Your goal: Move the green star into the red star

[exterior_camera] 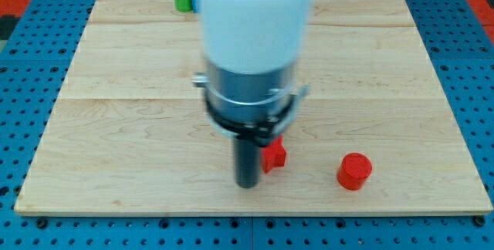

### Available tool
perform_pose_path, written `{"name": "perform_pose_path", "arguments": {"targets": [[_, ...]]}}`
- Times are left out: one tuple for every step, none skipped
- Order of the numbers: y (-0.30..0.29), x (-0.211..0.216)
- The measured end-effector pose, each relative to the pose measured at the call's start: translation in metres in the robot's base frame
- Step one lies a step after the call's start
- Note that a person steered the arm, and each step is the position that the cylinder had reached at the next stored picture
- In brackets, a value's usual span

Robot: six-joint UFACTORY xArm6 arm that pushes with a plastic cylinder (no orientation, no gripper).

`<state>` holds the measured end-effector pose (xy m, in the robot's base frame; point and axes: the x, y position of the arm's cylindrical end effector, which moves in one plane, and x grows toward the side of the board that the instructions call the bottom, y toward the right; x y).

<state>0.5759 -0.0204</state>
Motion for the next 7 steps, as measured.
{"name": "perform_pose_path", "arguments": {"targets": [[-0.003,-0.002],[0.000,-0.042],[0.075,-0.040],[0.067,-0.033],[-0.065,-0.025],[-0.077,-0.076],[0.017,-0.093]]}}
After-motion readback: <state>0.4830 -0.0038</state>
